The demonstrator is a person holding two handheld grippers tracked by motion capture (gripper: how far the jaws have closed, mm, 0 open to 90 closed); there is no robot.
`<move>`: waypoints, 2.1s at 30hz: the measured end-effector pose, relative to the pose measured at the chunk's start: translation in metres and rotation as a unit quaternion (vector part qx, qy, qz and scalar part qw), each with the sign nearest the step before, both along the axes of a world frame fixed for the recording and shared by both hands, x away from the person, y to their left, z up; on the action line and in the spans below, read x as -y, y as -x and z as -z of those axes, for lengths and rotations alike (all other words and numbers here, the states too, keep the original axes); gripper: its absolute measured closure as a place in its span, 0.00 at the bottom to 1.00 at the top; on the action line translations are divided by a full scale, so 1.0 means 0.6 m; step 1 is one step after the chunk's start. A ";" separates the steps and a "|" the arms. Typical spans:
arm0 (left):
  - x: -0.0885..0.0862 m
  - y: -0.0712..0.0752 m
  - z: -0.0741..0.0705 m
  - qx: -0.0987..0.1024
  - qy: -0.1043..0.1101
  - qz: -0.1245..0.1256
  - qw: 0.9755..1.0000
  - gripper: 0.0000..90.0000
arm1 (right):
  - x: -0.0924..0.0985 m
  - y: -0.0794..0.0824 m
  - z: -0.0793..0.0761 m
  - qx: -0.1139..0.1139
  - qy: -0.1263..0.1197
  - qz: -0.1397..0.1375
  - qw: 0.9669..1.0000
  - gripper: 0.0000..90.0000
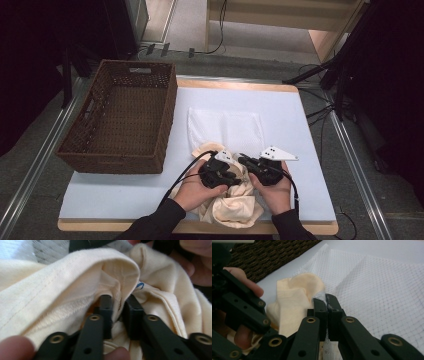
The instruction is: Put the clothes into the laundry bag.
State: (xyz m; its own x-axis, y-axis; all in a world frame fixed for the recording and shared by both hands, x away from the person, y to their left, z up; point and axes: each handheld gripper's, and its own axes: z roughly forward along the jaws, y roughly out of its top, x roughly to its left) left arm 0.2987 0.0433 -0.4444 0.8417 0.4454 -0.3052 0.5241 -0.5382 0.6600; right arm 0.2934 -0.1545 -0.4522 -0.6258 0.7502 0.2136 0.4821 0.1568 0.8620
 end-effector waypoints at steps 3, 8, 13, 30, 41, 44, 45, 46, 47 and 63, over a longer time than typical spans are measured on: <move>-0.027 0.000 -0.028 0.027 0.051 -0.035 0.998 0.58 | 0.002 0.001 -0.002 0.002 -0.003 0.002 1.000 0.99; -0.081 -0.016 -0.067 0.087 0.054 -0.128 0.987 0.37 | 0.009 0.001 -0.001 -0.001 -0.004 0.005 1.000 0.99; -0.082 -0.054 -0.024 0.048 -0.011 -0.152 0.987 0.23 | 0.008 0.001 -0.003 -0.001 -0.006 0.005 1.000 0.99; -0.045 0.001 -0.044 0.018 0.046 0.001 0.999 0.91 | 0.009 -0.005 0.002 -0.006 -0.004 0.011 1.000 0.99; 0.011 -0.003 0.010 0.054 -0.095 -0.034 0.993 0.88 | 0.009 0.004 -0.016 0.015 -0.026 0.005 1.000 0.99; 0.011 -0.007 0.019 0.066 -0.113 -0.081 0.988 0.90 | 0.015 0.009 -0.025 0.023 -0.034 0.002 0.999 0.99; 0.010 -0.008 0.019 0.069 -0.115 -0.087 0.987 0.90 | 0.016 0.011 -0.027 0.022 -0.036 0.001 0.999 0.99; 0.008 -0.007 0.017 0.071 -0.115 -0.086 0.987 0.89 | 0.017 0.011 -0.028 0.025 -0.036 0.001 0.999 0.99; 0.005 -0.006 0.014 0.071 -0.108 -0.078 0.989 0.88 | 0.018 0.012 -0.028 0.023 -0.036 0.001 0.999 0.99; 0.033 0.022 0.025 -0.004 -0.067 0.001 0.998 0.43 | 0.007 0.013 -0.020 0.013 -0.028 -0.009 0.999 0.99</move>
State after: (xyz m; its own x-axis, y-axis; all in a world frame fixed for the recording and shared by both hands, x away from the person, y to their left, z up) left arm 0.2855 0.0234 -0.4592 0.8399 0.4820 -0.2494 0.5286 -0.6223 0.5774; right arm 0.2855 -0.1586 -0.4400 -0.6457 0.7256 0.2379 0.4562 0.1167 0.8822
